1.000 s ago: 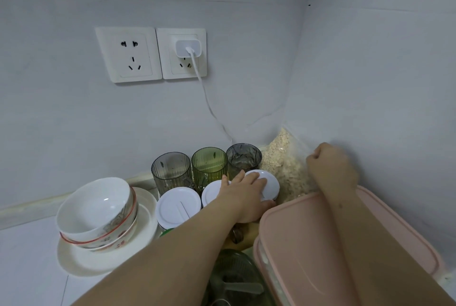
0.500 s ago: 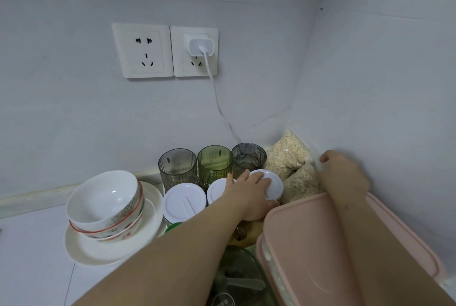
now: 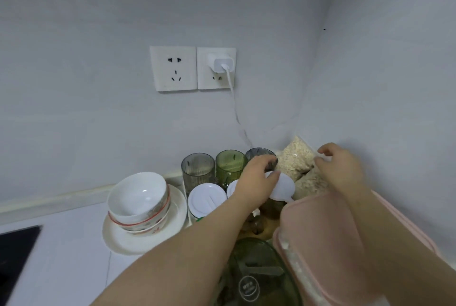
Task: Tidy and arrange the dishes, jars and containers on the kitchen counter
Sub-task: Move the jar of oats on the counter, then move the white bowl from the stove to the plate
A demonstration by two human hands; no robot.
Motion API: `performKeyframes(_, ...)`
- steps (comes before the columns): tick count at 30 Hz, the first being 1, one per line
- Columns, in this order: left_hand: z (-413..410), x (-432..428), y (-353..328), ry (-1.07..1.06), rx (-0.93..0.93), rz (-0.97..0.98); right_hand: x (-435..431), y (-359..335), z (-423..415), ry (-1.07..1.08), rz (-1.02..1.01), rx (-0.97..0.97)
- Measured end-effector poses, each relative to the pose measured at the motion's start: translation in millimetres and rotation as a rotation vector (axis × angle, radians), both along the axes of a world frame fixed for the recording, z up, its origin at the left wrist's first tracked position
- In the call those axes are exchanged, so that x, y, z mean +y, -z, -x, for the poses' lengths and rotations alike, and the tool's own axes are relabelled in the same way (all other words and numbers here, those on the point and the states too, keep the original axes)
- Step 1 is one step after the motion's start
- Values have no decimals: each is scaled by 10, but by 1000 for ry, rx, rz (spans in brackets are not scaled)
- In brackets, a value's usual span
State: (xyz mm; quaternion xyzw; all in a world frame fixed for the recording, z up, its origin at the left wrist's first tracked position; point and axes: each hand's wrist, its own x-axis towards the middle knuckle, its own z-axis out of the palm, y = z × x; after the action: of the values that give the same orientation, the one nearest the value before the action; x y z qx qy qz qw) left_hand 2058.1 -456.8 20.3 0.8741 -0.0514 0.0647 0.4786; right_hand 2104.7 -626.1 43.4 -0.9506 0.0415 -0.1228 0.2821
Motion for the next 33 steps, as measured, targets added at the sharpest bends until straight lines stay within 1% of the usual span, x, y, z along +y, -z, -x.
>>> performKeyframes(2,165,101,-182,-31,-12,147,178,-108,107,-41,-65,-57)
performKeyframes(5,401,386,-337,-110,-18,273,607,-281,325,-155,-159,-136)
performKeyframes(10,888,1068,-497,-323,-44,320,1442,-424,819,-383,-219,-174)
performKeyframes(13,1243,1459,-558,-402,-47,335,1889,-414,1171,-506,-253,-110)
performKeyframes(16,1648,1833,-595,-466,-40,314,2335,-376,1518,-584,-345,-37)
performKeyframes(19,2089,2200,-598,-554,-20,362,2777,-337,1879,-662,-405,29)
performKeyframes(22,2517,2572,-528,-641,7,374,3192,-261,2225,-740,-454,102)
performKeyframes(25,3073,3059,-419,-773,-13,386,3702,-158,2656,-827,-501,185)
performKeyframes(27,3370,3285,-338,-839,-2,404,3934,-59,2854,-847,-549,257)
performKeyframes(30,3915,3702,-183,-943,-11,445,4389,100,3277,-925,-519,338)
performKeyframes(33,4357,4070,-42,-1040,11,393,4770,162,3675,-1008,-463,401)
